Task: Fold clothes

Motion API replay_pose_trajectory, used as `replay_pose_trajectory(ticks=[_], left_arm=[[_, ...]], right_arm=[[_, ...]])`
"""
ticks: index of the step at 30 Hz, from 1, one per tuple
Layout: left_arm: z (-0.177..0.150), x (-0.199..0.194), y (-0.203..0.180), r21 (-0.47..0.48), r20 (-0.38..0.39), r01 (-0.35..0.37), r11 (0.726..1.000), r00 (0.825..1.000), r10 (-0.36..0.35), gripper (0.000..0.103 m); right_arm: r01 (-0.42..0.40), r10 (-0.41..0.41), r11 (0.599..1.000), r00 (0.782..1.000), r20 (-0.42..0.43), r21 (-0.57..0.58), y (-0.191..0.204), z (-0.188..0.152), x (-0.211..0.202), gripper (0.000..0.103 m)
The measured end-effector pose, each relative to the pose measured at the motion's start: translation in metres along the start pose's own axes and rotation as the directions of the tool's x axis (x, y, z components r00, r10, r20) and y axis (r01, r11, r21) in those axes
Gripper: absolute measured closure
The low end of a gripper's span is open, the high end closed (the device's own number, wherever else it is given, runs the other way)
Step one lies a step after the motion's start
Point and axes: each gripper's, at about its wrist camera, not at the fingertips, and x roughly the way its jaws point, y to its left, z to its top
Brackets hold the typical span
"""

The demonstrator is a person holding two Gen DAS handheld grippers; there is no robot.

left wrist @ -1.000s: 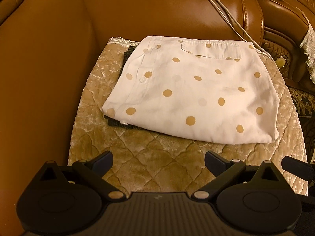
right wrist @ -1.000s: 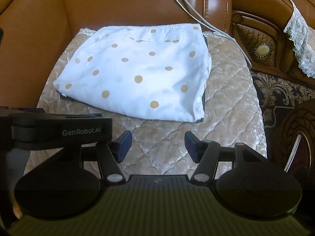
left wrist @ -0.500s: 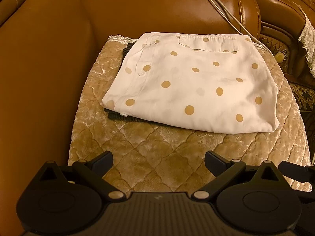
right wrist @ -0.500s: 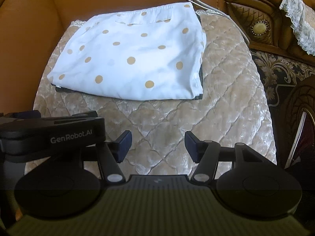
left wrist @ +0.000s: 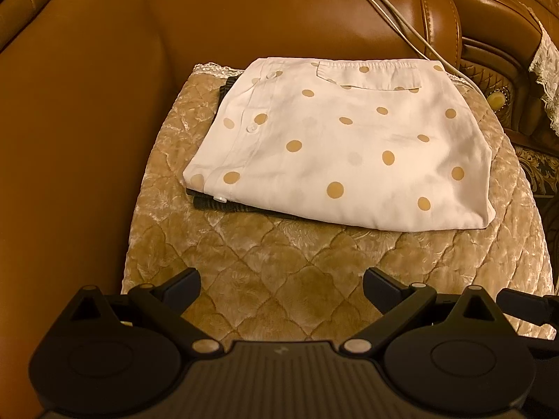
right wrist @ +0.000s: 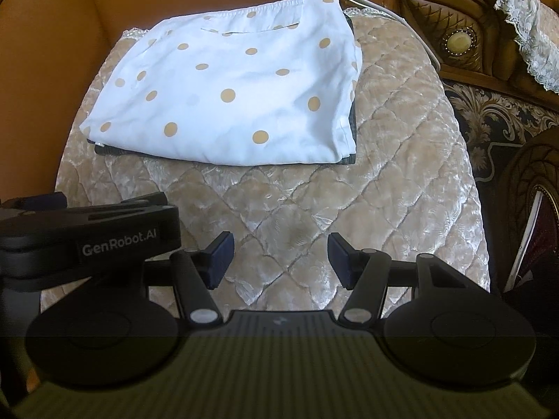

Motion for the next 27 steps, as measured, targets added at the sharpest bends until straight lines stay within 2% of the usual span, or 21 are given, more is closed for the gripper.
replay_pose_trajectory(ticks=[6, 13, 27], left_arm=[[-0.0019, -0.0021, 0.0008, -0.005, 0.007, -0.007, 1.0, 1.0, 0.007, 0.001], [-0.0034, -0.0037, 0.003, -0.016, 0.019, -0.003, 1.0, 1.0, 0.003, 0.001], [-0.0057, -0.004, 0.0071, -0.03, 0.028, -0.01, 1.0, 1.0, 0.011, 0.001]], right_arm=[[-0.005, 0.005, 1.0, 1.0, -0.002, -0.007, -0.0002, -0.0011, -0.0009, 0.036], [0.014, -0.013, 0.999, 0.999, 0.038, -0.034, 0.0031, -0.0023, -0.0055, 0.036], [0.003, -0.001, 0.999, 0.999, 0.043, -0.04, 0.0029, -0.0035, -0.0052, 0.036]])
